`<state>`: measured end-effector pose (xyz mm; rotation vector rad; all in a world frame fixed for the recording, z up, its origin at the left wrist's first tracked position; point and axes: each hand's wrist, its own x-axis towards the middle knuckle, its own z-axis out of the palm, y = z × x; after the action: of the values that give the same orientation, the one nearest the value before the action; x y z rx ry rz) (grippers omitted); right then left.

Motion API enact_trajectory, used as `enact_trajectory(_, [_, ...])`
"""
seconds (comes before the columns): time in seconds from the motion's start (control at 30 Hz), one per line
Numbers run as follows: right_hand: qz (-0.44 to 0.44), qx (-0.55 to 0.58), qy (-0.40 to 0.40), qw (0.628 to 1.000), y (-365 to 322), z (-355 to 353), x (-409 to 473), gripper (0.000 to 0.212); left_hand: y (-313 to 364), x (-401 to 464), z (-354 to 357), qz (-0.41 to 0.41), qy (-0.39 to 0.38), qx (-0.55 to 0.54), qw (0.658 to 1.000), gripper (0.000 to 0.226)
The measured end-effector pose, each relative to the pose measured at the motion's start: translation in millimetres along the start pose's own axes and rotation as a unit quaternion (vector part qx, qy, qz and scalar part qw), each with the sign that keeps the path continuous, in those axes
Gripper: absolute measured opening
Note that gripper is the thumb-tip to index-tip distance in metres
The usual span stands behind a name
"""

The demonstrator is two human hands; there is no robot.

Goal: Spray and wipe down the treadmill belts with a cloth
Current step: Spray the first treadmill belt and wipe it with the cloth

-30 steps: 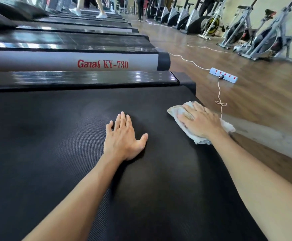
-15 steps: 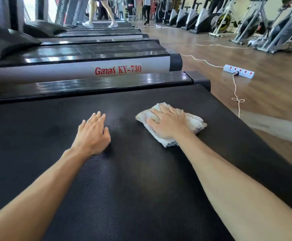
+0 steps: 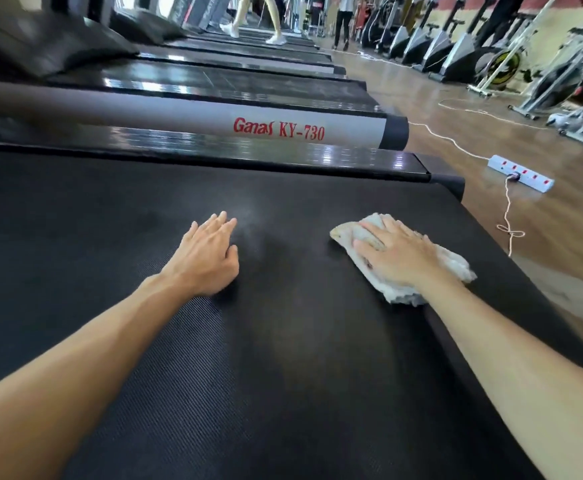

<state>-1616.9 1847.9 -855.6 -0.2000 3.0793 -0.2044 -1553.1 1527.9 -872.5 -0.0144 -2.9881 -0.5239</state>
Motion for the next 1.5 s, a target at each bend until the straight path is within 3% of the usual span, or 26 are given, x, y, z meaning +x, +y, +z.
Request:
enact_trajectory(0.1, [0.005,-0.006,0.022,1.000,-42,11,39,0.061,-12,-1,-9,-0.023,0.012,-0.025,0.999,0.059])
enact_trajectory(0.23, [-0.129,-0.003,0.025,0.991,-110,29,14,0.063,-30,4,-19,-0.064,0.039,-0.045,0.996,0.057])
enact_trajectory(0.4, [-0.230,0.023,-0.012,0.973,-95,33,-72,0.077,-22,12,-10,-0.066,0.048,-0.064,0.995,0.057])
enact_trajectory(0.57, [-0.073,0.031,-0.017,0.997,-14,11,-47,0.080,6,10,-3,-0.022,0.034,-0.079,0.996,0.057])
enact_trajectory(0.7, [0.031,-0.004,0.013,0.999,9,12,-7,0.088,29,-4,-3,-0.006,0.042,-0.101,0.994,0.057])
enact_trajectory(0.97, [-0.029,0.021,0.062,0.997,-4,18,-47,0.063,72,-67,12,-0.013,0.058,-0.127,0.990,0.056])
enact_trajectory(1.17, [-0.107,0.043,0.076,0.990,-75,39,-161,0.070,79,-142,-2,-0.068,0.042,-0.133,0.988,0.057])
enact_trajectory(1.33, [-0.056,0.100,0.099,0.988,-119,44,-231,0.055,88,-185,-43,-0.086,-0.019,-0.074,0.993,0.062])
enact_trajectory(1.43, [-0.044,0.123,0.088,0.988,-122,34,-251,0.033,98,-207,-78,-0.092,-0.025,-0.064,0.993,0.064])
enact_trajectory(1.5, [-0.011,0.177,0.082,0.981,-118,17,-262,0.032,101,-219,-107,-0.092,-0.012,-0.055,0.994,0.064])
